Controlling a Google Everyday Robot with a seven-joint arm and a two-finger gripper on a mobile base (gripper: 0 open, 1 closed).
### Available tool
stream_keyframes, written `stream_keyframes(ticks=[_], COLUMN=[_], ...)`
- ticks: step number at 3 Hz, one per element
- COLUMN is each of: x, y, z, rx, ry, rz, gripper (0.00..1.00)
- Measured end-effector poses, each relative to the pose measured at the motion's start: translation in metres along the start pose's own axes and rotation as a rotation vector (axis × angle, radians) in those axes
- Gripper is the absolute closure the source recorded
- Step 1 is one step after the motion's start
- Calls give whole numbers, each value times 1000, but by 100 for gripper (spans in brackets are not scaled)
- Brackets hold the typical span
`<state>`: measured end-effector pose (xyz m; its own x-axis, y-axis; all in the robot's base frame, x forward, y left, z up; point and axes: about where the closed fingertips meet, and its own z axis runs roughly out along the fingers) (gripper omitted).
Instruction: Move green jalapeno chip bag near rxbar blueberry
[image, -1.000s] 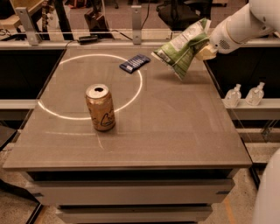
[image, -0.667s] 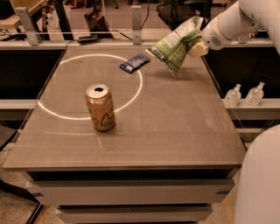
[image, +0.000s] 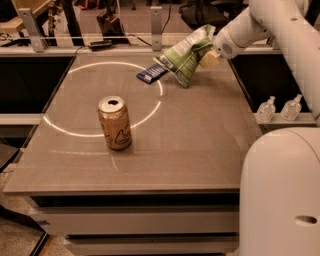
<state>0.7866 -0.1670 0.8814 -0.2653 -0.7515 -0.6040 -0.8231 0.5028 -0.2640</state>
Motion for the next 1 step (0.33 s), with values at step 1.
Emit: stream_keyframes(ticks=[1], x=[0], y=[1], z=[4], rx=[-4], ry=[1], rz=[0], gripper=[82])
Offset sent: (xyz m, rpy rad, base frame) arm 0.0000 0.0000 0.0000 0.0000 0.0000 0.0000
